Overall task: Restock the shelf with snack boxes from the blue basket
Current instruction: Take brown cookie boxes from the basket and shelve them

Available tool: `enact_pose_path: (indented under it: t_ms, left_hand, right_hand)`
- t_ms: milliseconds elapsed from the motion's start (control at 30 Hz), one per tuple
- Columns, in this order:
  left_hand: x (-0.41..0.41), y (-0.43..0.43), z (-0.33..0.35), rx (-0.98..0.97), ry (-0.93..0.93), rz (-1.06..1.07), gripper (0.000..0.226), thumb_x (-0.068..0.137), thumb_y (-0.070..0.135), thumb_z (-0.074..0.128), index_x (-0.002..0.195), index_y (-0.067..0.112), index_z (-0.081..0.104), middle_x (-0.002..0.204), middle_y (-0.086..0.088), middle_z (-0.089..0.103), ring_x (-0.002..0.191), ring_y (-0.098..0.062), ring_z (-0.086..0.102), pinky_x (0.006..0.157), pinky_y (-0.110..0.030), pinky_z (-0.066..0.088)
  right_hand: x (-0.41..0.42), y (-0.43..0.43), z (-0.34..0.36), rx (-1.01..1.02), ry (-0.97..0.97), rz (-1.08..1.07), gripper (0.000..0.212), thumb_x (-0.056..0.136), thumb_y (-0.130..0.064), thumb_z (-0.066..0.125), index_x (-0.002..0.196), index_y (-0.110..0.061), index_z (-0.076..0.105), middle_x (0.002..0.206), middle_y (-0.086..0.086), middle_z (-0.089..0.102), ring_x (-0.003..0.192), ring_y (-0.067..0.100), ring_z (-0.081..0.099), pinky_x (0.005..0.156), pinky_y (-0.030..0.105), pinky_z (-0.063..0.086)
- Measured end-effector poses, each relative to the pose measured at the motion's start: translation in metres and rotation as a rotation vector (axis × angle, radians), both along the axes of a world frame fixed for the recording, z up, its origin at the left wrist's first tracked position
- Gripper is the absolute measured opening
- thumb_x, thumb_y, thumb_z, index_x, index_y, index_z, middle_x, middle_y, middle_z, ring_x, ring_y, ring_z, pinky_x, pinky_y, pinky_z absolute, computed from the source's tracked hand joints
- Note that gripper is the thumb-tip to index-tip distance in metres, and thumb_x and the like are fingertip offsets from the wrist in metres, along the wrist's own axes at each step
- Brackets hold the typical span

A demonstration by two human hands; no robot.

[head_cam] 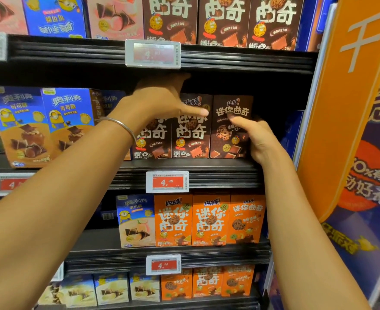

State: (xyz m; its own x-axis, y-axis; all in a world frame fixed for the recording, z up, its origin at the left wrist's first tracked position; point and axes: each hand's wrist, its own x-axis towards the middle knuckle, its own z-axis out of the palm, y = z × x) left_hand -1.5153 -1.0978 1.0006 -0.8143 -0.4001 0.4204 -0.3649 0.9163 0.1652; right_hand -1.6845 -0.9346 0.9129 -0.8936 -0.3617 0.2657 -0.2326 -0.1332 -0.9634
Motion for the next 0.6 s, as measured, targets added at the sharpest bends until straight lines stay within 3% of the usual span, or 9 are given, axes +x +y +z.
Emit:
enact_pose_path:
  t_ms: [67,133,233,300,333,467,600]
  left_hand:
    - [0.005,-0.001,-0.011,-0.130,0.175,-0.066,0.104,0.080,0.094,0.051,0.162,0.032,0.034,0.159,-0.010,0.051,0.142,-0.037,0.051,0.109,-0.052,0.047]
    - [0.015,0.000,-0.028,-0.205,0.393,-0.171,0.085,0.091,0.081,0.054,0.155,0.026,0.047,0.146,-0.006,0.063,0.132,-0.032,0.060,0.106,-0.053,0.053]
    - [0.037,-0.001,-0.055,-0.343,0.740,-0.306,0.051,0.100,0.051,0.065,0.136,0.015,0.065,0.122,-0.004,0.072,0.114,-0.025,0.067,0.093,-0.050,0.054]
    - [0.057,-0.008,-0.070,-0.421,0.916,-0.285,0.038,0.098,0.036,0.070,0.125,0.008,0.070,0.112,-0.008,0.072,0.103,-0.027,0.066,0.083,-0.045,0.051]
    - [0.068,-0.013,-0.076,-0.436,0.982,-0.253,0.035,0.097,0.030,0.071,0.121,0.005,0.071,0.109,-0.011,0.071,0.100,-0.029,0.065,0.081,-0.043,0.050]
    - [0.110,-0.042,-0.096,-0.346,1.144,-0.021,0.040,0.094,0.022,0.075,0.124,-0.004,0.065,0.117,-0.020,0.066,0.107,-0.038,0.062,0.097,-0.041,0.046]
    - [0.148,-0.079,-0.106,-0.115,1.191,0.195,0.081,0.087,0.040,0.079,0.147,-0.004,0.047,0.141,-0.021,0.051,0.132,-0.038,0.050,0.112,-0.017,0.027]
  right_hand:
    - [0.013,0.000,0.004,-0.020,0.045,-0.095,0.118,0.045,-0.063,0.082,0.144,-0.015,0.042,0.139,0.010,0.059,0.119,0.028,0.063,0.096,0.050,0.056]
    - [0.027,-0.002,0.006,-0.102,0.139,-0.214,0.110,0.060,-0.059,0.080,0.151,-0.018,0.034,0.150,0.008,0.046,0.132,0.027,0.052,0.103,0.050,0.052]
    - [0.056,-0.013,0.009,-0.275,0.366,-0.449,0.074,0.080,-0.042,0.075,0.141,-0.015,0.044,0.141,0.004,0.046,0.129,0.017,0.048,0.103,0.029,0.050]
    - [0.081,-0.027,0.010,-0.375,0.474,-0.486,0.057,0.085,-0.034,0.072,0.133,-0.012,0.050,0.133,0.004,0.050,0.123,0.014,0.050,0.096,0.013,0.046]
    - [0.094,-0.036,0.011,-0.401,0.517,-0.471,0.051,0.087,-0.030,0.072,0.129,-0.011,0.053,0.129,0.004,0.053,0.120,0.013,0.052,0.094,0.011,0.044]
    - [0.141,-0.077,0.009,-0.317,0.574,-0.225,0.037,0.090,-0.024,0.071,0.122,-0.010,0.060,0.122,0.004,0.061,0.112,0.012,0.058,0.097,0.024,0.050]
    - [0.174,-0.115,0.002,-0.117,0.504,0.008,0.048,0.088,-0.037,0.074,0.126,-0.014,0.056,0.127,0.004,0.058,0.116,0.017,0.057,0.100,0.038,0.050]
